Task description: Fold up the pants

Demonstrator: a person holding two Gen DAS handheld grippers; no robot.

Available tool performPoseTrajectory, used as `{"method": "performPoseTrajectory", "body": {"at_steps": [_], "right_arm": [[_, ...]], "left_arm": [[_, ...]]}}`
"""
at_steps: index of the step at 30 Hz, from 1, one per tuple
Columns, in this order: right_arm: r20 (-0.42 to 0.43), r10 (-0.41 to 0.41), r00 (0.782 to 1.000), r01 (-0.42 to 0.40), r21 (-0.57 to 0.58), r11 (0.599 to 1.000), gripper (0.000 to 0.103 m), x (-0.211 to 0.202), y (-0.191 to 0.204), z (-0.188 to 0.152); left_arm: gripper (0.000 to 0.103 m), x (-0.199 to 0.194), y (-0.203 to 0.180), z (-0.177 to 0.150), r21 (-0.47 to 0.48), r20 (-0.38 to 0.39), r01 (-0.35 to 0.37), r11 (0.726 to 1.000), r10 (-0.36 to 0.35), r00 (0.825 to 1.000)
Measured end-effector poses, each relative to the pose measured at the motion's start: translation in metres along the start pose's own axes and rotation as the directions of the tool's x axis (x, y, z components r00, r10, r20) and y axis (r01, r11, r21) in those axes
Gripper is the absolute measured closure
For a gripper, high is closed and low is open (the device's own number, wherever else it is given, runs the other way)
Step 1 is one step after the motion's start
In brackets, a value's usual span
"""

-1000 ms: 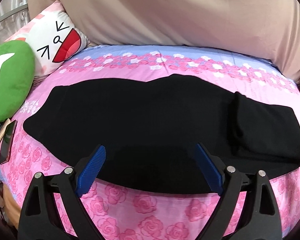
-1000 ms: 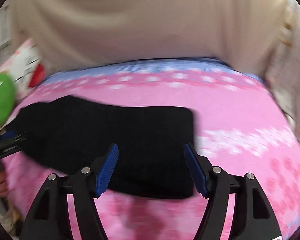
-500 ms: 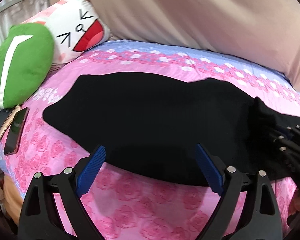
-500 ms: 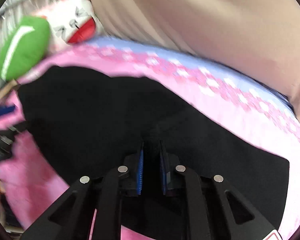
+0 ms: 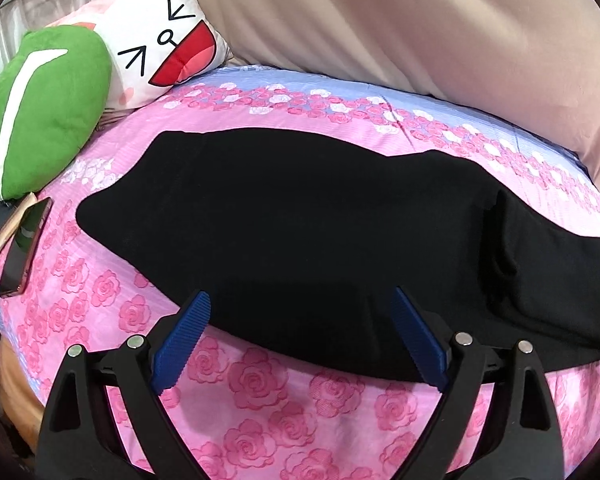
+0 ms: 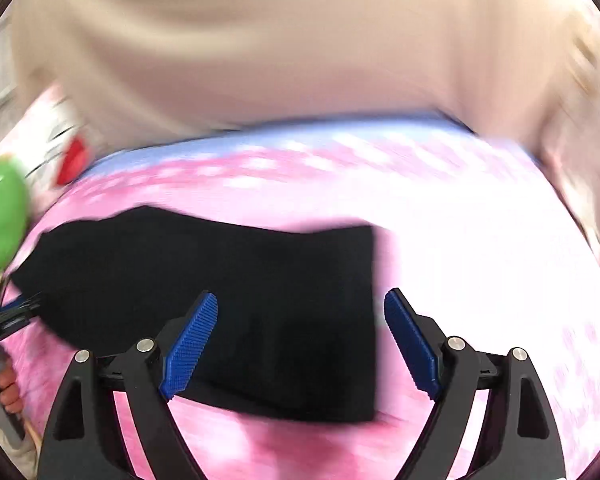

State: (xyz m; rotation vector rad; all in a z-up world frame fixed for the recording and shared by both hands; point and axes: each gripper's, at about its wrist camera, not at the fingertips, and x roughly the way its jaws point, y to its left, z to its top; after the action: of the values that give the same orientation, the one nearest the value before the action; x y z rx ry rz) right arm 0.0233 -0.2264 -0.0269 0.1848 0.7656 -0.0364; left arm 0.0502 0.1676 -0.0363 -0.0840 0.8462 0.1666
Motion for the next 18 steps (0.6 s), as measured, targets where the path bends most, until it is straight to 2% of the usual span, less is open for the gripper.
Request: {"method": "performPoseTrajectory", "body": {"at_steps": [1,3,5,7,8,9,11,13,16,18], "right_arm": [[-0.033,0.022,0.999,-0.019,0.085,0.996,0.02,0.006,-0.026,-0.006],[-0.073,0.123,0.99,-0.105,0.216,0.971,0.02,0.019,-0.059,-0.019],[-0.097,0.243,0.965,-0.205,0.299,0.932,0.02,0.038,-0.07,-0.031],[-0.104,0.323,0.941,-0.277,0.314,0.908,0.02,0.051,-0.061,-0.038],[-0.098,0.339,0.936,-0.297,0.303,0.905,0.02,0.054,-0.058,-0.037],[-0.088,0.322,0.943,-0.287,0.275,0.917,0.02,0.056,-0.05,-0.038],[-0.093,0.322,0.942,-0.293,0.239,0.926,0.043,0.061,-0.037,-0.038],[-0.105,0.31,0.945,-0.281,0.223,0.933,0.07,0.062,-0.029,-0.036],[-0.087,0.314,0.946,-0.291,0.203,0.935,0.08,0.044,-0.022,-0.026],[-0.058,0.283,0.957,-0.269,0.183,0.946,0.083,0.022,-0.034,-0.016]], "left_arm": [[0.014,0.0,-0.002,0.0,0.001,0.0,0.0,1.0,0.0,1.0],[0.014,-0.001,-0.009,0.001,0.006,0.001,0.004,1.0,-0.004,1.0],[0.014,-0.003,-0.018,0.001,0.015,0.001,0.006,1.0,-0.006,1.0],[0.014,-0.007,-0.025,0.0,0.028,0.001,0.015,1.0,-0.015,1.0],[0.014,-0.009,-0.03,0.0,0.035,0.002,0.016,0.999,-0.016,1.0],[0.014,-0.011,-0.033,0.0,0.041,0.004,0.016,0.999,-0.016,1.0],[0.014,-0.015,-0.04,-0.001,0.051,0.009,0.018,0.999,-0.018,1.0],[0.014,-0.018,-0.046,-0.002,0.061,0.007,0.026,0.998,-0.026,1.0],[0.014,-0.02,-0.053,-0.002,0.072,0.002,0.026,0.997,-0.027,1.0],[0.014,-0.021,-0.052,-0.003,0.069,0.002,0.013,0.998,-0.013,1.0]]}}
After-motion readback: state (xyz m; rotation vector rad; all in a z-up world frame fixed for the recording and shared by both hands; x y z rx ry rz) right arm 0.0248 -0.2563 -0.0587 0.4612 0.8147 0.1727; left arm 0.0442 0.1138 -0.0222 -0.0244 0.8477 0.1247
